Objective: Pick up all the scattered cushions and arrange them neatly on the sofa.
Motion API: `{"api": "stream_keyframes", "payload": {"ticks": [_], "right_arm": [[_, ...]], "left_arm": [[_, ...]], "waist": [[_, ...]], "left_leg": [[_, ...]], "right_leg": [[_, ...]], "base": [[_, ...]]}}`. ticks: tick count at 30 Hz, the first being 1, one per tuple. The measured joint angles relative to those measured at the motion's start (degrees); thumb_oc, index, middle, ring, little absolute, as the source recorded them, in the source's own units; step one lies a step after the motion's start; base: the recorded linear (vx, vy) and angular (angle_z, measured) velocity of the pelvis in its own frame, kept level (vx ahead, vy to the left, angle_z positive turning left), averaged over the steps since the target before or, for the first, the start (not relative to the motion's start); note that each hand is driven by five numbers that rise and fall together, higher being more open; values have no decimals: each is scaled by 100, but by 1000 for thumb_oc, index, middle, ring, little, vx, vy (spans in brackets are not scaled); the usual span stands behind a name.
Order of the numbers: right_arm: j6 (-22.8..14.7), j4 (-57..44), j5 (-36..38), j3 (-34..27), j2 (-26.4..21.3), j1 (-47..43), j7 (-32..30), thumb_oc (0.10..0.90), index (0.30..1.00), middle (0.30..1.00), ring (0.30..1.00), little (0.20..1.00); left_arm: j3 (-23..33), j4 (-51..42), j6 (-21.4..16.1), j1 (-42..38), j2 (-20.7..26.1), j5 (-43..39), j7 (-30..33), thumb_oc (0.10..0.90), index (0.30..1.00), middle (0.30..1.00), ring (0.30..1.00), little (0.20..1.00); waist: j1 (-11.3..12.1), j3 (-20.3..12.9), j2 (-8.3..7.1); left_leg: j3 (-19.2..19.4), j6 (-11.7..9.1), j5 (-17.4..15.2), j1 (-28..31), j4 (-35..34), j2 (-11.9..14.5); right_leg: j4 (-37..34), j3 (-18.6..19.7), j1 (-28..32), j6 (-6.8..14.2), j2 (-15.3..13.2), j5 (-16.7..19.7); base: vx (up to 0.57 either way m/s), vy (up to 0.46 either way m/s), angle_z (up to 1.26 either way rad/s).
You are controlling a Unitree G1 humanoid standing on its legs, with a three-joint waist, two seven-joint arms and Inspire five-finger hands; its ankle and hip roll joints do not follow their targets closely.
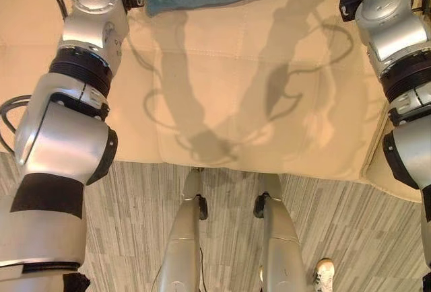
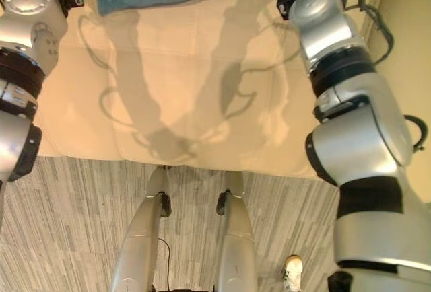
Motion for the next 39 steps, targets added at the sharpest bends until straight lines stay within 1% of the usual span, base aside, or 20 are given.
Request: {"api": "stream_keyframes", "payload": {"ticks": [5,12,14,15,16,18,20,22,24,25,27,28,29,30,31,32,33,34,36,39], "right_arm": [[150,51,701,-325,-160,4,132,800,900,900,900,900],[111,-990,1291,-884,-1147,1011,331,800,900,900,900,900],[-4,-1463,1445,-1498,-1379,1897,414,800,900,900,900,900],[-58,-1556,1534,-2044,-1431,2339,471,800,900,900,900,900],[-64,-1518,1567,-2194,-1455,2466,458,800,900,900,900,900],[-120,-1484,1762,-3003,-1647,3035,485,800,900,900,900,900],[-190,-1278,2145,-3614,-1701,3400,494,800,900,900,900,900],[-334,-1188,2399,-3797,-1826,3766,505,800,900,900,900,900],[-443,-1368,2471,-4177,-1836,4231,589,800,900,900,900,900],[-451,-1941,2448,-4658,-1785,4901,621,800,900,900,900,900],[-395,-2237,2299,-4927,-1677,5743,664,800,900,900,900,900],[-343,-2845,1942,-5410,-1423,6567,683,800,900,900,900,900],[-350,-3432,1419,-5902,-960,7472,740,800,900,900,900,900],[-348,-3516,1203,-5913,-855,7954,749,800,900,900,900,900],[-241,-3440,940,-5879,-661,8721,779,800,900,900,900,900],[-222,-3610,708,-6129,-431,9033,796,800,900,900,900,900],[-282,-4152,358,-6729,241,9665,779,800,900,900,900,900],[-114,-4584,26,-6996,600,10241,811,800,900,900,900,900],[-69,-4605,-685,-6978,723,10824,875,800,900,900,900,900],[-68,-4866,-1551,-7186,1091,11374,1119,800,900,900,900,900]], "left_arm": [[71,-105,121,-52,458,-518,-42,800,900,900,900,900],[644,-362,203,172,1628,-1223,-61,800,900,900,900,900],[680,-1029,122,819,2245,-1300,-311,800,900,900,900,900],[835,-1189,102,1134,2446,-1308,-495,800,900,900,900,900],[856,-1173,84,1231,2513,-1317,-523,800,900,900,900,900],[1503,-1349,72,1887,2679,-1504,-611,800,900,900,900,900],[1763,-1311,73,2458,2704,-1487,-737,800,900,900,900,900],[2006,-1281,74,3156,2702,-1433,-797,800,900,900,900,900],[2470,-1345,91,3877,2680,-1352,-815,800,900,900,900,900],[3116,-1680,89,4517,2526,-1275,-841,800,900,900,900,900],[3493,-1682,217,5298,2273,-1157,-884,800,900,900,900,900],[4076,-2078,205,6057,1955,-861,-894,800,900,900,900,900],[4738,-2559,133,6961,1375,-483,-883,800,900,900,900,900],[4736,-2573,145,7373,1166,-352,-863,800,900,900,900,900],[4616,-2481,250,8113,838,-213,-814,800,900,900,900,900],[4732,-2682,228,8440,645,-119,-726,800,900,900,900,900],[5316,-3260,62,9177,78,-11,-648,800,900,900,900,900],[5557,-3540,62,9661,-452,69,-662,800,900,900,900,900],[5383,-3356,192,10347,-676,337,-677,800,900,900,900,900],[5617,-2852,186,10695,-989,729,-804,800,900,900,900,900]], "waist": [[14,0,1],[37,1,1],[39,0,1],[38,0,1],[38,0,1],[17,0,1],[1,-10,-1],[-6,-217,-5],[-70,-233,-5],[-62,-232,-3],[-104,-229,-8],[-119,-218,-23],[-85,-180,-54],[-113,-224,-80],[-117,-622,-153],[-110,-731,-187],[-47,-829,-248],[-20,-879,-296],[-140,-1265,-410],[-207,-1676,-516]], "left_leg": [[14,0,77,-81,10,-11],[7,26,99,196,-9,-35],[-11,26,95,418,-39,-41],[-9,27,93,539,-39,-52],[-10,27,93,583,-40,-57],[-1,63,54,819,-51,-84],[-4,74,26,1077,-57,-88],[7,49,-131,1109,-3,-81],[4,46,-166,1148,69,-54],[0,37,-203,1193,119,-36],[1,12,-217,1422,155,6],[4,8,-292,1679,165,18],[21,12,-417,2159,161,30],[20,1,-522,2424,161,38],[38,-39,-737,2577,190,40],[81,-56,-840,2612,241,56],[98,-25,-947,2834,403,76],[149,6,-1033,3166,385,73],[207,6,-1196,3438,373,59],[343,13,-1358,3806,333,34]], "right_leg": [[207,30,-178,8,15,-10],[275,18,76,7,-27,-12],[284,-2,305,33,-44,-35],[304,-4,411,45,-53,-52],[319,-6,454,45,-60,-55],[358,-4,668,52,-88,-138],[365,1,911,70,-92,-173],[489,29,892,162,-133,-353],[645,42,892,168,-99,-435],[706,43,934,125,-80,-489],[710,1,1205,79,-35,-488],[682,-10,1477,84,-16,-541],[612,-13,1970,88,-10,-632],[573,-15,2257,116,-4,-701],[568,-9,2393,181,-45,-897],[594,-9,2437,182,-49,-997],[621,-26,2723,178,-38,-1016],[553,-6,3048,175,-15,-1032],[457,-5,3326,233,-20,-1116],[406,34,3623,267,-43,-1171]], "base": [[-25,24,-1],[12,-1,2],[15,-7,5],[23,-18,5],[32,-23,2],[37,-23,1],[28,-14,-2],[15,-22,-7],[35,-29,-3],[73,-23,-1],[123,16,2],[120,45,-2],[84,26,-5],[157,54,-8],[219,65,-6],[209,110,-8],[120,105,-14],[89,109,-12],[79,77,-13],[36,120,-23]]}}
